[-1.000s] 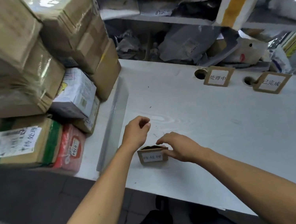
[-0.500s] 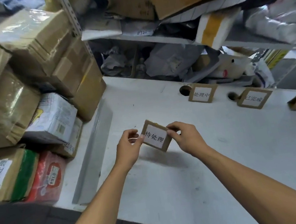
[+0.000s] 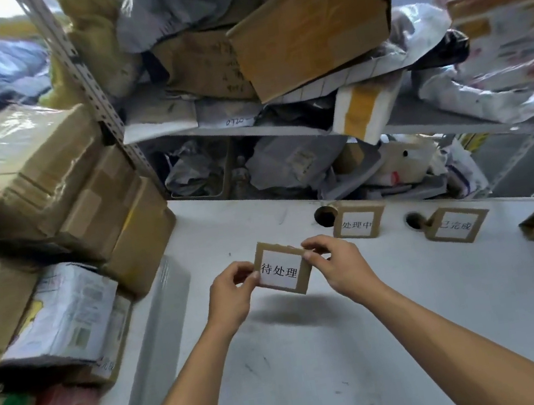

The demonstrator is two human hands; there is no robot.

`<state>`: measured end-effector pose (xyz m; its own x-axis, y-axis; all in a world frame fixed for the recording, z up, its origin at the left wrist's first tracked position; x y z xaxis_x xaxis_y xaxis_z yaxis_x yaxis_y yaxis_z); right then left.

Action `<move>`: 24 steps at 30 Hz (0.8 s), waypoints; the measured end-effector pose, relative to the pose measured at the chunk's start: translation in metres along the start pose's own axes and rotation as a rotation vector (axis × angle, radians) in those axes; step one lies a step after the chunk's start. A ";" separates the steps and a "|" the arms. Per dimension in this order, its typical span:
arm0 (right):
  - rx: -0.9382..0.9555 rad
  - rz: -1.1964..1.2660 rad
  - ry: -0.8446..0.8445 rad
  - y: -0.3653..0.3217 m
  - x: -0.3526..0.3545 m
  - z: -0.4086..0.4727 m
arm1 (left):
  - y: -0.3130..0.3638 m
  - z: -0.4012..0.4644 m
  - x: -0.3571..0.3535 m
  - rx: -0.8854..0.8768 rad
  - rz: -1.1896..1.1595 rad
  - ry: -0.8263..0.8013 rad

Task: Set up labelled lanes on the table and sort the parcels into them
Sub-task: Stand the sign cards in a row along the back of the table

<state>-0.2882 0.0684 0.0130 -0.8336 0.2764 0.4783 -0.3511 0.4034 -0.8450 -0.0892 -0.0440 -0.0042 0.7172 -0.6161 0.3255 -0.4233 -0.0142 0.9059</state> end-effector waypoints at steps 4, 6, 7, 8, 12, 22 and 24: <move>-0.078 0.085 0.047 -0.004 -0.019 0.031 | -0.007 0.051 0.024 0.045 -0.090 -0.021; -0.094 0.080 0.029 -0.005 -0.032 0.052 | -0.008 0.078 0.031 0.045 -0.095 -0.045; -0.099 0.079 0.033 -0.005 -0.038 0.062 | -0.009 0.091 0.033 0.046 -0.089 -0.061; -0.105 0.079 0.038 -0.005 -0.043 0.073 | -0.010 0.104 0.034 0.053 -0.075 -0.073; -0.134 0.069 0.035 0.003 -0.059 0.110 | -0.022 0.149 0.036 0.123 -0.008 -0.056; -0.180 0.129 0.001 0.029 -0.068 0.137 | -0.039 0.173 0.011 0.128 0.046 -0.072; -0.198 0.129 -0.021 0.034 -0.068 0.136 | -0.041 0.171 0.009 0.124 0.058 -0.077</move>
<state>-0.3016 -0.0556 -0.0811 -0.8757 0.3190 0.3625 -0.1522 0.5301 -0.8342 -0.1598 -0.1833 -0.0852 0.6467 -0.6774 0.3506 -0.5315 -0.0705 0.8441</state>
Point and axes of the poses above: each hand's wrist, its own z-axis towards the middle knuckle, its own x-axis out of the back of the hand, y = z × x, the point moved 3 cm from there along z, towards the middle knuckle, and after that the axes turned 9 degrees about -y, right-handed, at the moved point
